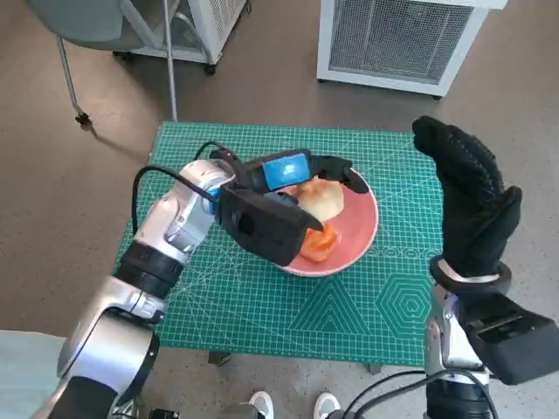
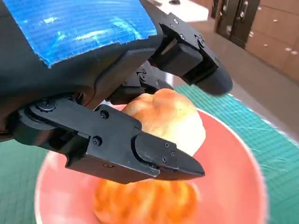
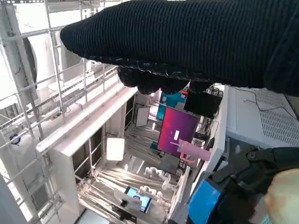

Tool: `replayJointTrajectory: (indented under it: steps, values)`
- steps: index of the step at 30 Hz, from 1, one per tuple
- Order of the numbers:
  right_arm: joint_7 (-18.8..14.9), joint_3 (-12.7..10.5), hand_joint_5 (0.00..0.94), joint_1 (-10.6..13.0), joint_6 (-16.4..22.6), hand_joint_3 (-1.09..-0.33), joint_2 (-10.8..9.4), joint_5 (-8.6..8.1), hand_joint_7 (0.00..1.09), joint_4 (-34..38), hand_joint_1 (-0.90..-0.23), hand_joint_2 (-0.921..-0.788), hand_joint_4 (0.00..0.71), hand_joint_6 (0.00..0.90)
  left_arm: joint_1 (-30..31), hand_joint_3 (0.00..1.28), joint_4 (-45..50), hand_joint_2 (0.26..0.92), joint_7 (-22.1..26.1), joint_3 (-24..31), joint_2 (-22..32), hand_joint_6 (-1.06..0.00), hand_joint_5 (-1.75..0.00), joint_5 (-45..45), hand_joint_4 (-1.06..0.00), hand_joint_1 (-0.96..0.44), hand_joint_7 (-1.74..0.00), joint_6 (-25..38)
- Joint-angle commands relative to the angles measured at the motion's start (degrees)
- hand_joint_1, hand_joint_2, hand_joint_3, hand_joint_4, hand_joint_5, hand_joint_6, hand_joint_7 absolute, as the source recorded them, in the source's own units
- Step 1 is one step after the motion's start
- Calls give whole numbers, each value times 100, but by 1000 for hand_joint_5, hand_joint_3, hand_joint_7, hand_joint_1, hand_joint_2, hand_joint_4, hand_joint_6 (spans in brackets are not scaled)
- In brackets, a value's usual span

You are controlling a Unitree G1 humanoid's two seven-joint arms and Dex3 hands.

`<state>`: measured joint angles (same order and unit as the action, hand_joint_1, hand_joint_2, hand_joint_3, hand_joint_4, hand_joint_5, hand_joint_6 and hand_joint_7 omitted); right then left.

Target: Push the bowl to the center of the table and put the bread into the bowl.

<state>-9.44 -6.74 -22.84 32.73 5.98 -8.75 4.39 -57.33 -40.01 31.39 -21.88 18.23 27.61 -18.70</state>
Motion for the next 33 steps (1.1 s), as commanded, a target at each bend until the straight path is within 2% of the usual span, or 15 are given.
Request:
replayJointTrajectory:
  steps: [1,7,12,16,23,28,33]
  values:
    - [58,7,30,56,-22,-651,-47,33,716,37,-488,-921,357,-1,175,27,314,921,444,394,65,-354,0,-712,-111,-309,-155,231]
    - [78,26,31,-24,-32,-650,-47,54,715,60,-485,-921,357,-1,424,24,857,921,996,922,163,-300,0,-1662,-63,-325,-114,525]
    - [96,34,30,-103,-55,-653,-25,85,720,50,-475,-921,357,-1,669,22,1281,920,1043,1354,231,-281,-1,-2269,-59,-321,-97,541]
    - [96,16,29,-204,-122,-656,12,64,720,35,-468,-921,355,-1,938,17,1503,918,840,1805,119,-282,-13,-2828,-83,-314,-94,253]
    - [113,20,27,-381,-360,-661,42,17,727,-122,-466,-921,351,-1,1349,12,1439,917,438,2519,-328,-318,-44,-3752,-172,-335,-119,-713]
    - [121,40,26,-511,-566,-655,49,5,732,-294,-481,-921,349,-1,1636,105,1248,920,145,2920,-774,-318,-51,-4265,-236,-395,-111,-1380]
    - [131,33,31,-621,-660,-637,72,51,739,-346,-492,-921,358,-1,1910,199,1403,921,-260,3019,-1009,-290,-34,-4261,-240,-424,-78,-1591]
